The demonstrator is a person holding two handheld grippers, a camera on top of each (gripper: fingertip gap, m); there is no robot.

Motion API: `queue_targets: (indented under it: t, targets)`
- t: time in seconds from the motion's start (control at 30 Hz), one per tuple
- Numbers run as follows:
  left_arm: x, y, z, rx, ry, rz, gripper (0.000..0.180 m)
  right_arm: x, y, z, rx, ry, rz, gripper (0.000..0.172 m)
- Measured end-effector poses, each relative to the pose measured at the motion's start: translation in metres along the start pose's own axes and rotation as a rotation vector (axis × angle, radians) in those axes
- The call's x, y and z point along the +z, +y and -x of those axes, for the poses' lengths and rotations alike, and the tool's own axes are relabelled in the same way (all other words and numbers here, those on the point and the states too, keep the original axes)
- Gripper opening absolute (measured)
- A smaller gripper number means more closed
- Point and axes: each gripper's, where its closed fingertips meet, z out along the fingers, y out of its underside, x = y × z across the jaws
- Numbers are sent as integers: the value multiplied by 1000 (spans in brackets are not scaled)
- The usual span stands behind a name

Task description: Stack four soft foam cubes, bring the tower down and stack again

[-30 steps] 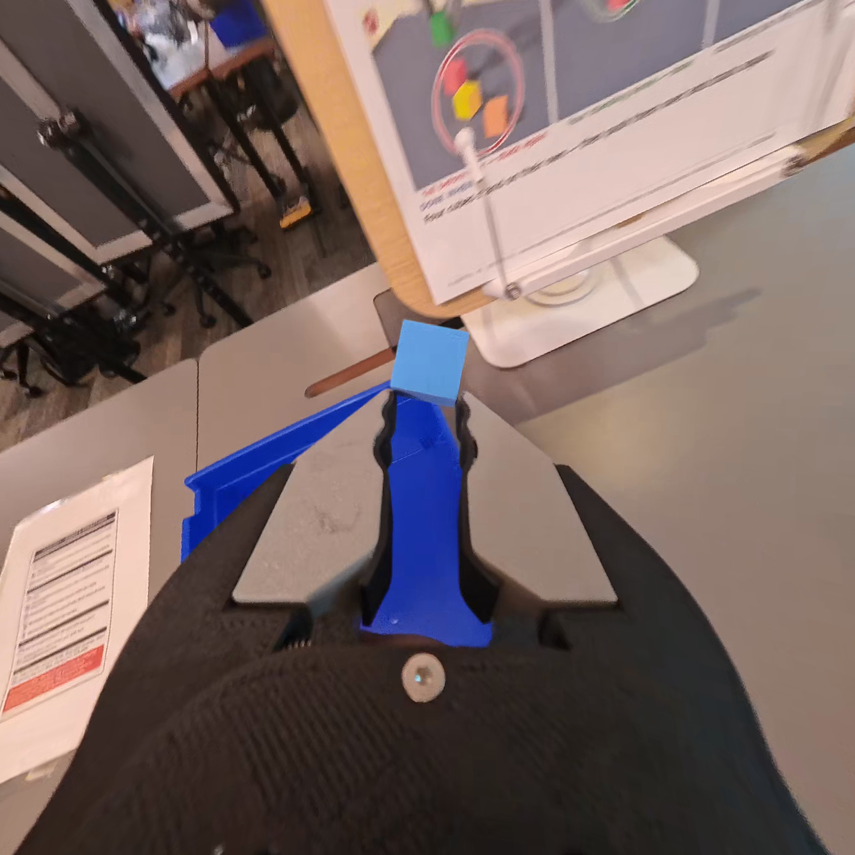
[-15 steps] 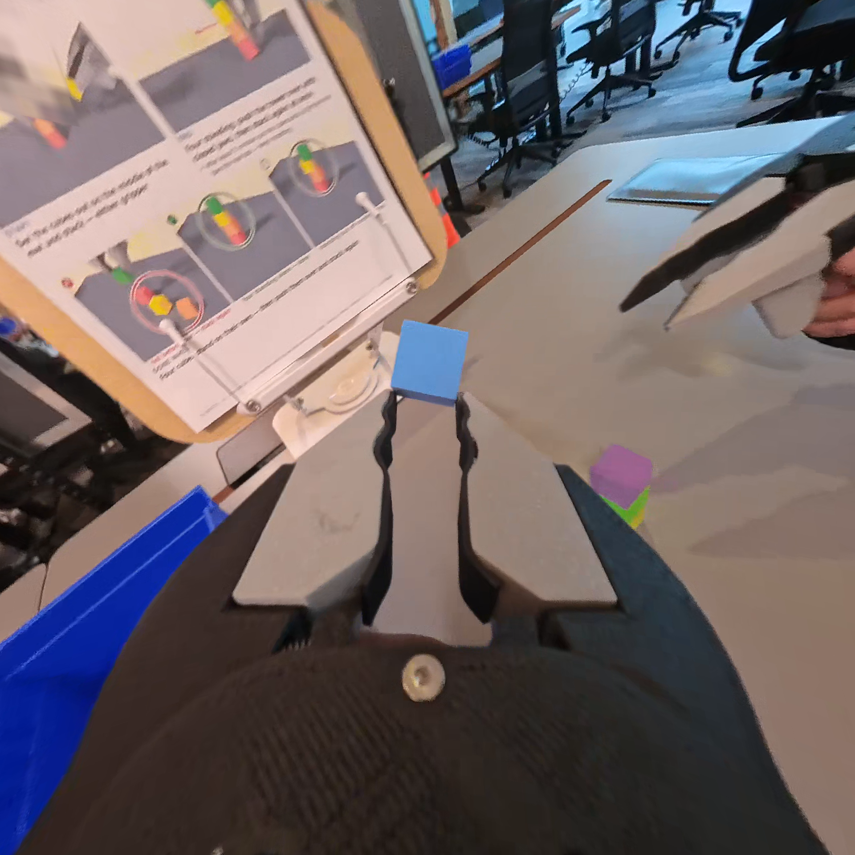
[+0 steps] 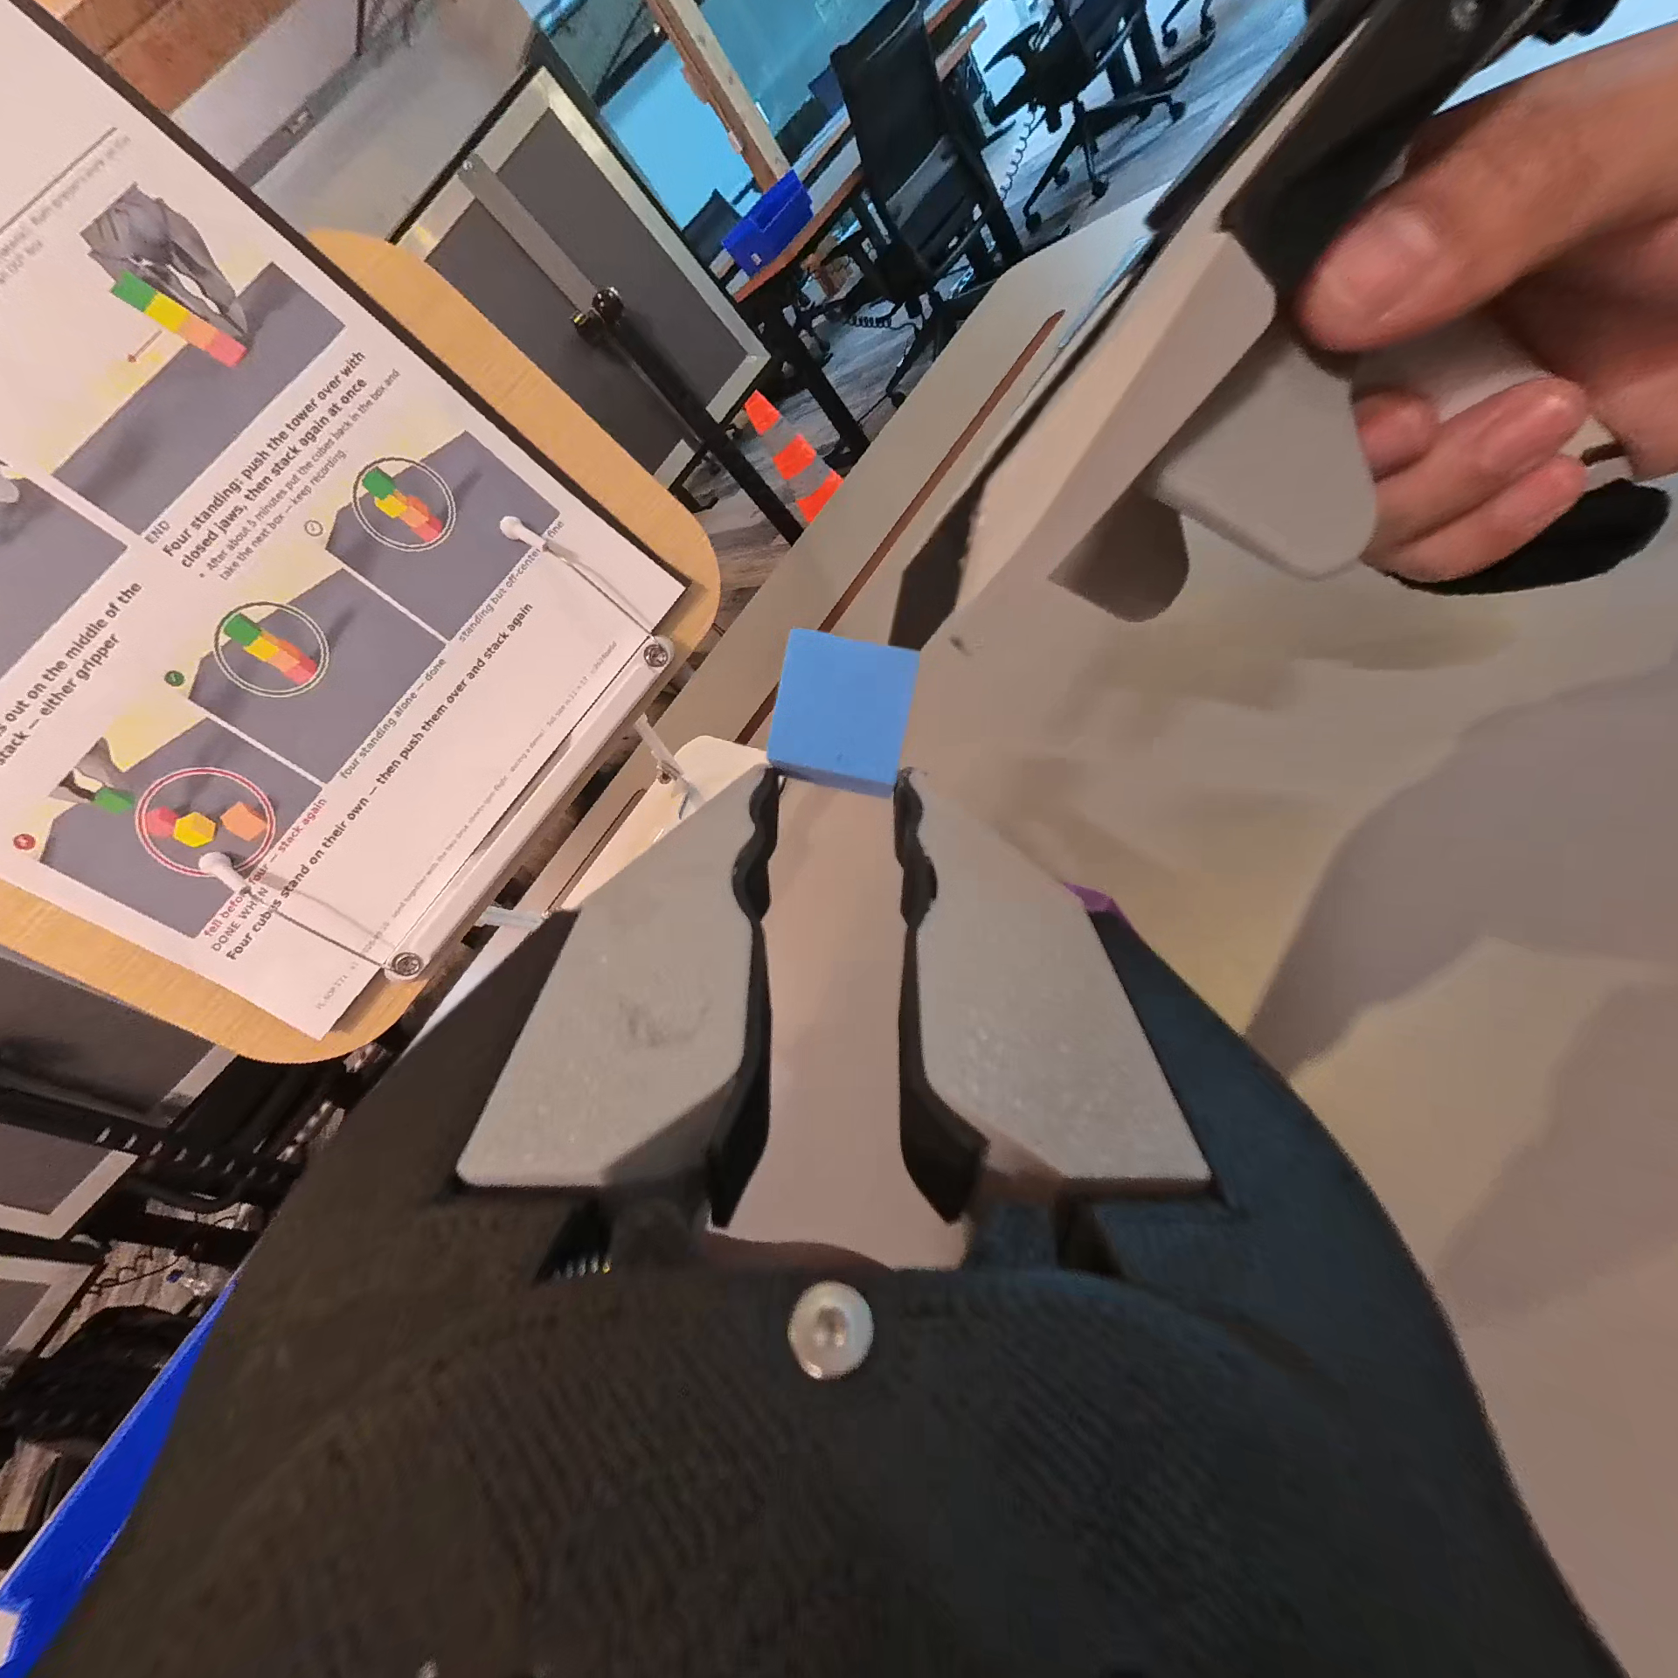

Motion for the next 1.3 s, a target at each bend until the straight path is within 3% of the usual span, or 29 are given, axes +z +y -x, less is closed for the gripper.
queue_targets:
  t: [0.33, 0.53, 1.07, 1.3]
  targets:
    - [-1, -1, -8, 50, -12, 3, 23, 13, -1, 5, 21, -12, 6, 39]
    - [-1, -2, -9, 57, -21, 1, 23, 13, -3, 0, 30, 15, -4, 25]
    - [-3, -1, -12, 77, -27, 1, 23, 14, 0, 0, 36, 6, 6, 25]
    - [-5, 3, -21, 2, 48, -2, 25, 14, 7, -2, 0, 7, 62, 24]
